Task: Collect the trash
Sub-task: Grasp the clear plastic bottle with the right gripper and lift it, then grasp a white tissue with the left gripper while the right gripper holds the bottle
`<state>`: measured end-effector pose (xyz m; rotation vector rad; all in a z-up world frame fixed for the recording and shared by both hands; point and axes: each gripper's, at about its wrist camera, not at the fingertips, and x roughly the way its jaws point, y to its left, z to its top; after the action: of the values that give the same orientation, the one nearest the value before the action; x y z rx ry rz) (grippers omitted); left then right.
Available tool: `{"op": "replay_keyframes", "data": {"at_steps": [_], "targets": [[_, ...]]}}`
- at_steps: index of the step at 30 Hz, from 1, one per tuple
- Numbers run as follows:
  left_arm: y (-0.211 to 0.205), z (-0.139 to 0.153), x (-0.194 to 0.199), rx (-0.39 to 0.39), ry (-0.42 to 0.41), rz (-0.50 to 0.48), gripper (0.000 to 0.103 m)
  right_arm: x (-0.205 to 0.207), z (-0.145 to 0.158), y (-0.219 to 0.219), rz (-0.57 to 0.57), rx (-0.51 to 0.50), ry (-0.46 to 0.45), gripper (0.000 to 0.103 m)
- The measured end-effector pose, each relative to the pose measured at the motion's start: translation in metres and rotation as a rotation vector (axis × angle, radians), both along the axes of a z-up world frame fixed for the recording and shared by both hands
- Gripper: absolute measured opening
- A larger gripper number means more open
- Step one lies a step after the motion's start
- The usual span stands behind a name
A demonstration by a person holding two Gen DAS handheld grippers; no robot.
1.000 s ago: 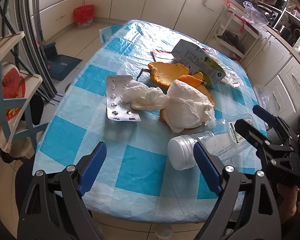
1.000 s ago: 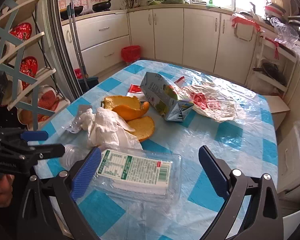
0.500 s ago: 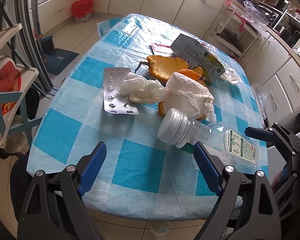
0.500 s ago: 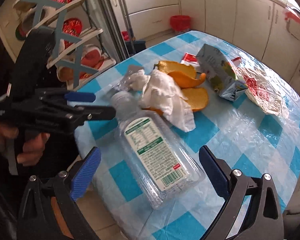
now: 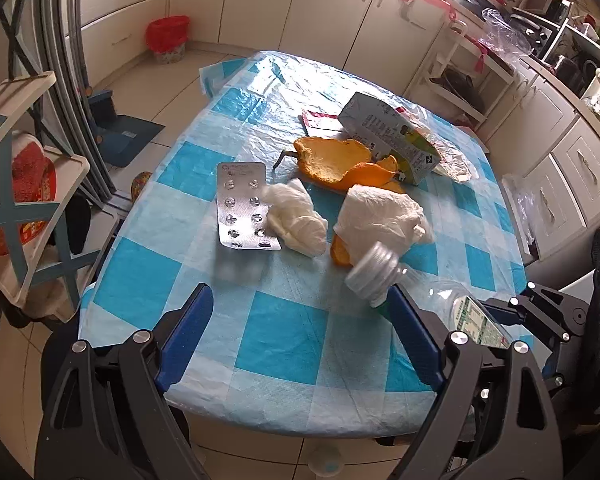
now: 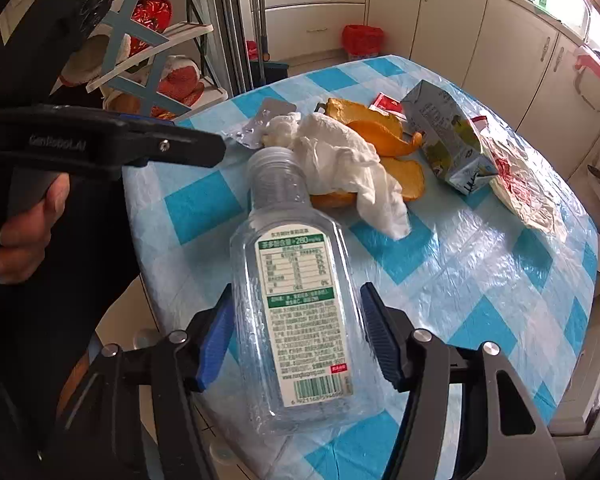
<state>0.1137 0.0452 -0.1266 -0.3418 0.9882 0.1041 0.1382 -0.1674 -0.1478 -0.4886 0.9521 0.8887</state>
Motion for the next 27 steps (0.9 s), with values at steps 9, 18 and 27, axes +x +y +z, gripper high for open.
{"op": "replay_keyframes", "data": {"at_steps": [9, 18, 27], "targets": [[-0.022, 0.001, 0.005, 0.053, -0.009, -0.046, 0.084, -0.014, 0.001, -0.083, -0.251, 0.145, 0.035, 0.054], [-0.035, -0.012, 0.016, 0.059, 0.002, -0.069, 0.084, 0.006, 0.0, -0.115, -0.449, 0.179, -0.002, 0.054], [-0.04, -0.015, 0.051, 0.169, -0.031, -0.067, 0.084, 0.01, -0.006, -0.115, -0.476, 0.168, -0.003, 0.055]]}}
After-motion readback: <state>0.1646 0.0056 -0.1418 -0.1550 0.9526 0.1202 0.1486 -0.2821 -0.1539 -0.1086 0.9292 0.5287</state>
